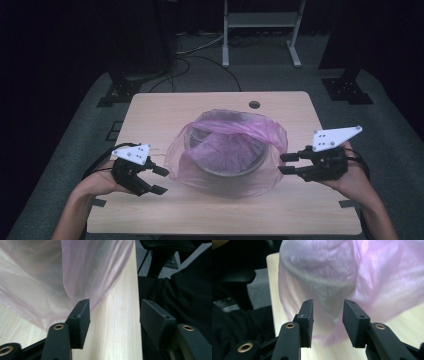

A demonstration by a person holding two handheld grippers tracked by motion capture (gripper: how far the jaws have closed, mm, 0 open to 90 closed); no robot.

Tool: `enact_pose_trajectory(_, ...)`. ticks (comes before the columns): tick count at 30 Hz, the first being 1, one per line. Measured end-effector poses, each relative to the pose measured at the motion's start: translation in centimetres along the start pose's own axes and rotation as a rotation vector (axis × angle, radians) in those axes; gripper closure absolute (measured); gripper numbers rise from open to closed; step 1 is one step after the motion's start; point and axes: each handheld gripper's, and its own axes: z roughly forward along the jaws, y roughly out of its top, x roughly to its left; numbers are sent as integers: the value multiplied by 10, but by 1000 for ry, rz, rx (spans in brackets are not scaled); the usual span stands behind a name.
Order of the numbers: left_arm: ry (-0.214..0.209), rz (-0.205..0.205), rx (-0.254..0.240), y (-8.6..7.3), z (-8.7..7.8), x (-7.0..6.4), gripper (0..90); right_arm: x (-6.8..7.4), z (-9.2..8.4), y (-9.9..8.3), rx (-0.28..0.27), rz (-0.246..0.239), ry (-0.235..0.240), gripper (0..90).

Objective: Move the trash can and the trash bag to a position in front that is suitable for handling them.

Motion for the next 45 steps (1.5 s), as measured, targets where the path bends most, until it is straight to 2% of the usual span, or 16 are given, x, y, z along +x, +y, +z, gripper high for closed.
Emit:
enact_pose_trajectory(5,50,-23,-14,2,-8,6,394,-3,0,19,-34,-35,-63,583)
enact_pose_trajectory(8,89,-29,-35,11,-12,13,394,-6,1,28,-35,-55,-101,557)
enact_pose_trajectory(11,121,-24,-49,25,-13,24,388,-15,5,36,-32,-59,-118,537)
enact_pose_trajectory(15,128,-11,-46,40,-13,35,388,-27,12,43,-4,-59,-119,515)
enact_pose_trajectory(18,147,5,-14,52,-14,45,381,-35,16,47,15,-58,-105,500)
enact_pose_trajectory(22,181,-16,-2,65,-18,62,367,-45,22,51,42,-55,-96,483)
enact_pose_trajectory(24,194,-38,12,69,-17,70,361,-47,23,52,38,-60,-98,481)
enact_pose_trajectory(28,191,-45,44,75,-9,81,353,-51,20,56,24,-65,-95,469)
enact_pose_trajectory(32,183,-56,64,81,2,90,359,-54,20,58,39,-67,-92,433)
enact_pose_trajectory(38,176,-51,88,86,6,97,417,-60,24,60,63,-62,-93,420)
enact_pose_trajectory(40,172,-41,90,87,7,97,466,-64,27,60,72,-55,-92,452)
enact_pose_trajectory(42,178,-24,93,88,8,98,545,-67,29,60,84,-46,-94,526)
enact_pose_trajectory(44,204,-16,85,89,11,99,616,-70,31,60,92,-30,-95,642)
enact_pose_trajectory(45,211,-16,81,89,11,99,665,-71,32,59,103,-10,-94,743)
